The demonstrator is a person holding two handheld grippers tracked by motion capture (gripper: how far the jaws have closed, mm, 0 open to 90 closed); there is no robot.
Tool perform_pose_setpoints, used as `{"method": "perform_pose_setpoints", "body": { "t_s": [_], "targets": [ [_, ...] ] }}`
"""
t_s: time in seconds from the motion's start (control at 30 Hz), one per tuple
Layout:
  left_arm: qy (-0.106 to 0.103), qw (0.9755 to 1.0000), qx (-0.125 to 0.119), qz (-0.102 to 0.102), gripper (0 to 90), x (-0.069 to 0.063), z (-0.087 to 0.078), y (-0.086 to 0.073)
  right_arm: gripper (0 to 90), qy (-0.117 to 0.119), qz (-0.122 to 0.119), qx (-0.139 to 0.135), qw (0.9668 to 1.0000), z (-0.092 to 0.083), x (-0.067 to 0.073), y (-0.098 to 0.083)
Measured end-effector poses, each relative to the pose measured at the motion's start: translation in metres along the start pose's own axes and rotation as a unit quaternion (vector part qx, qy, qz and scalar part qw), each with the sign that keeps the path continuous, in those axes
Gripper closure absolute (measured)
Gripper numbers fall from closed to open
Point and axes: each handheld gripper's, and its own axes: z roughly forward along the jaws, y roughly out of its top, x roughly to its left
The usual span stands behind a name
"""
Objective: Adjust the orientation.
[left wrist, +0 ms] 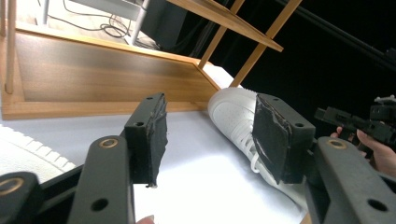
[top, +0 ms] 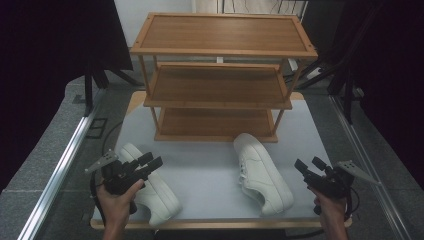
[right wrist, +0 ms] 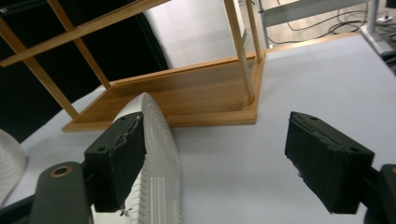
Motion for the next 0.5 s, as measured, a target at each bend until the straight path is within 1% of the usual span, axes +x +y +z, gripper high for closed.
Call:
{"method": "perform_pose_setpoints", "body": {
  "t_s": [0.07,0.2,0.3,0.33,0.4,0.43,0.47,0.5],
  "targets": [
    [-0.001,1.0000,0.003,0.001,43.6,0.0003,0.0011,-0.0009,21.6,0.003,0.004,-0.001,1.0000,0.0003,-0.0002,0.0002],
    [-0.004,0.9999,0.012,-0.001,42.9,0.0027,0.0051,-0.0055,25.8,0.022,0.015,-0.004,0.9996,-0.0011,-0.0001,0.0003],
    [-0.003,0.9999,0.017,0.000,42.8,0.0028,0.0057,-0.0061,26.9,0.023,0.019,-0.001,0.9996,-0.0012,-0.0014,-0.0013],
    [-0.002,0.9998,0.021,0.003,42.8,0.0025,0.0057,-0.0059,27.1,0.022,0.022,-0.003,0.9995,-0.0014,-0.0023,-0.0018],
    [0.000,0.9990,0.041,0.017,42.4,0.0012,0.0071,-0.0053,28.1,0.025,0.035,-0.008,0.9990,-0.0022,-0.0050,-0.0029],
    [-0.002,0.9984,0.052,0.023,42.0,0.0004,0.0083,-0.0052,28.3,0.026,0.037,-0.007,0.9989,-0.0028,-0.0065,-0.0032],
    [0.000,0.9981,0.056,0.026,39.2,-0.0004,0.0092,-0.0055,28.5,0.023,0.038,-0.008,0.9990,-0.0031,-0.0087,-0.0035],
    [0.000,0.9979,0.057,0.029,39.2,-0.0013,0.0095,-0.0059,28.5,0.023,0.038,-0.008,0.9990,-0.0031,-0.0087,-0.0035]
  ]
}}
